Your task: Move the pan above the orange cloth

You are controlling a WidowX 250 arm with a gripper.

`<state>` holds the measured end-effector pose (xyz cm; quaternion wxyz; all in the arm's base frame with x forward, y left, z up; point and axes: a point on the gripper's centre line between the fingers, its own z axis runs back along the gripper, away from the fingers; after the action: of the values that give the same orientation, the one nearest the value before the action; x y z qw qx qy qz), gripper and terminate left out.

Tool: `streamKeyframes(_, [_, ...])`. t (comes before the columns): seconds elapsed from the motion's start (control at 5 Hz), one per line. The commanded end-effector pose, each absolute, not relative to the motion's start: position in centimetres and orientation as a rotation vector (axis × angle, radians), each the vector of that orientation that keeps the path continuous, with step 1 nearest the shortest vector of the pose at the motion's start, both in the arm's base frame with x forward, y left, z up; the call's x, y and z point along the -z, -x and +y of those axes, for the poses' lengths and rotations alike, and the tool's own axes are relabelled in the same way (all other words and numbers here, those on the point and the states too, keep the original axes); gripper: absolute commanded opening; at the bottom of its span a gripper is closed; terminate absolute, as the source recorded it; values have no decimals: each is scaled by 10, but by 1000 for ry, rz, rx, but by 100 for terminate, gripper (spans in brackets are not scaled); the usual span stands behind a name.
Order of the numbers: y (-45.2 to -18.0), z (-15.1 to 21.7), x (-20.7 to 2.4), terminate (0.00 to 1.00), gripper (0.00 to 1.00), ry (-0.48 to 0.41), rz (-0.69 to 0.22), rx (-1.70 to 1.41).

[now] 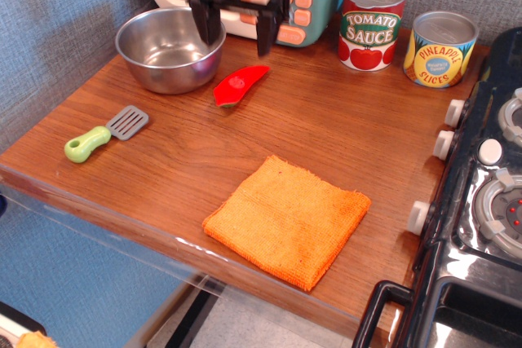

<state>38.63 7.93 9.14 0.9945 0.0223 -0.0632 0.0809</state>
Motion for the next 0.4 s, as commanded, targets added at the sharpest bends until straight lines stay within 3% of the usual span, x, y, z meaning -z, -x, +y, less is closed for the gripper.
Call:
streamKeyframes(0.0, [-399,125,-106,0,100,-112,-158,-273])
streamKeyframes(0.2, [-399,133,-80,0,100,-110,-95,-282])
